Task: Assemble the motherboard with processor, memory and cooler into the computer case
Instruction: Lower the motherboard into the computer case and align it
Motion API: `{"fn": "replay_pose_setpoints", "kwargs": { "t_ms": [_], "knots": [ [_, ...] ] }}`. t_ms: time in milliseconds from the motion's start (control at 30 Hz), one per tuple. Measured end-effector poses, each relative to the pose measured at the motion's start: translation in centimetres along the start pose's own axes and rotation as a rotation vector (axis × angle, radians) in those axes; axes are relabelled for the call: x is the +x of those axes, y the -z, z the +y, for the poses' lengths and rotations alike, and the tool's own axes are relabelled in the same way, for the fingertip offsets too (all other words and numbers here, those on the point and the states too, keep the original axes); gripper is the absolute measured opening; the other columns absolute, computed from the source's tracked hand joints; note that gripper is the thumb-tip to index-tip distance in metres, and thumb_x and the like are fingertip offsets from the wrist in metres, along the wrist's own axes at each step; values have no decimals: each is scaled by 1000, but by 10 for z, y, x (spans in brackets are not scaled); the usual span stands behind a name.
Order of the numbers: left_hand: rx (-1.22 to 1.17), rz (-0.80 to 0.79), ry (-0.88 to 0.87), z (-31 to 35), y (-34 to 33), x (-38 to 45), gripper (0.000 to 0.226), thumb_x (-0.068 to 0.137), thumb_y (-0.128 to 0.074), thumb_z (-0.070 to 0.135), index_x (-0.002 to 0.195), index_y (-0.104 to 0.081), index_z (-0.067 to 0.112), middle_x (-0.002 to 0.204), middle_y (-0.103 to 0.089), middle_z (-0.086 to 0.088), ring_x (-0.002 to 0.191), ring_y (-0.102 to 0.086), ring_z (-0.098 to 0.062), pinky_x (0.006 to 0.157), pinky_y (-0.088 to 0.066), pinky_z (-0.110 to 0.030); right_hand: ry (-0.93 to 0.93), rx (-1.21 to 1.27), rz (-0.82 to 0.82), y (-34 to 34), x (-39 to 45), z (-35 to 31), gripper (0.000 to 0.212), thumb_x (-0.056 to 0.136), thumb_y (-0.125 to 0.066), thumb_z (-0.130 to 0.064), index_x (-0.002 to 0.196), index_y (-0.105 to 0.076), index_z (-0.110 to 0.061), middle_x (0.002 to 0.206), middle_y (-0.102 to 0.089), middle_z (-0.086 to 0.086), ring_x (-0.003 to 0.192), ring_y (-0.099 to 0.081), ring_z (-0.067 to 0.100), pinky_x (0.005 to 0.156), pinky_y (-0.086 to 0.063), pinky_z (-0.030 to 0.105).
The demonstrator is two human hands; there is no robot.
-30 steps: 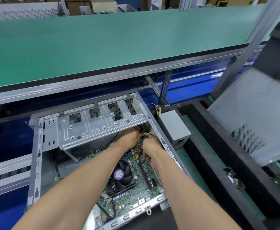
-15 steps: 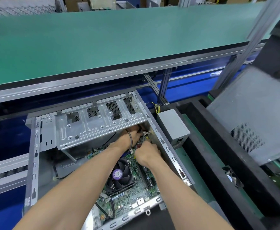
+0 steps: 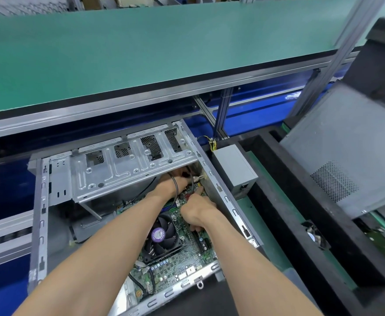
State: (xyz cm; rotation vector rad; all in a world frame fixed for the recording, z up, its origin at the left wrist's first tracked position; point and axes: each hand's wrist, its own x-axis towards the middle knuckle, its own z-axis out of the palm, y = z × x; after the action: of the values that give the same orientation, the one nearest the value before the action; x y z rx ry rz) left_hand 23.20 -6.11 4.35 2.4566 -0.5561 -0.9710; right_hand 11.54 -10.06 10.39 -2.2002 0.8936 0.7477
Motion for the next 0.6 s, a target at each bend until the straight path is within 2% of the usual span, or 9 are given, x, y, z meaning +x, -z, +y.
{"fn": "replay_pose_setpoints", "kwargs": {
  "t_ms": [67, 167, 300, 333, 367, 433, 500, 533, 600],
  "knots": [
    [52, -30, -33, 1, 2, 1, 46, 107, -40, 32, 142, -49, 4, 149, -48, -16, 136, -46, -28, 110, -34, -31, 29, 14, -6, -4, 4, 2, 66, 96, -44, -9, 155, -21, 6, 131, -62, 25, 117, -63, 38, 31, -39, 17],
    [-26, 5, -8, -2, 5, 6, 44, 103, -51, 34, 138, -55, 8, 145, -53, -13, 132, -51, -25, 108, -37, -31, 34, 15, 23, -3, 5, 2, 74, 96, -44, -10, 159, -7, 4, 133, -61, 25, 119, -62, 38, 32, -41, 19],
    [-144, 33, 3, -1, 6, 8, 11, 95, -62, 36, 101, -64, 26, 125, -65, -3, 108, -58, -16, 90, -42, -24, 37, 16, 17, 0, 0, 2, 84, 98, -44, -10, 158, 15, -3, 137, -59, 24, 116, -64, 37, 50, -54, 28],
    [-152, 65, -14, 0, 7, 9, 6, 92, -66, 34, 88, -63, 30, 114, -69, -2, 105, -61, -19, 85, -45, -25, 39, 18, 17, 0, -1, 2, 85, 98, -44, -11, 158, 15, -2, 136, -60, 24, 116, -64, 37, 57, -57, 31],
    [-162, 86, -42, -1, 7, 12, 14, 90, -67, 30, 77, -60, 30, 101, -70, 0, 103, -62, -21, 78, -46, -26, 36, 15, 17, 0, -1, 2, 84, 97, -44, -11, 158, 13, -2, 135, -60, 24, 116, -64, 37, 60, -58, 32],
    [-174, 77, -51, 3, 8, 10, 24, 90, -65, 22, 69, -55, 29, 81, -60, 8, 95, -60, -21, 69, -41, -25, 36, 22, 7, 0, -1, 3, 79, 97, -44, -12, 159, 4, 0, 135, -60, 24, 118, -63, 37, 55, -54, 28],
    [-220, 28, -56, 4, 9, 8, 17, 91, -66, 20, 76, -60, 23, 87, -62, 7, 96, -57, -19, 77, -45, -26, 35, 57, 2, 1, -1, 3, 81, 98, -44, -13, 160, 7, -4, 139, -58, 24, 119, -63, 37, 49, -51, 26],
    [-236, 25, -52, 3, 10, 8, 12, 91, -68, 21, 80, -62, 22, 94, -64, 4, 99, -57, -19, 84, -46, -28, 33, 65, -10, 2, -3, 3, 81, 98, -44, -13, 160, 9, -6, 140, -57, 24, 117, -64, 36, 53, -53, 27],
    [-269, 20, -72, 1, 12, 8, 13, 89, -70, 20, 79, -62, 23, 96, -63, 1, 100, -54, -18, 87, -41, -30, 32, 76, -23, 2, -3, 5, 73, 98, -44, -13, 160, -8, -2, 134, -60, 26, 115, -65, 35, 73, -59, 32]
  ]
}}
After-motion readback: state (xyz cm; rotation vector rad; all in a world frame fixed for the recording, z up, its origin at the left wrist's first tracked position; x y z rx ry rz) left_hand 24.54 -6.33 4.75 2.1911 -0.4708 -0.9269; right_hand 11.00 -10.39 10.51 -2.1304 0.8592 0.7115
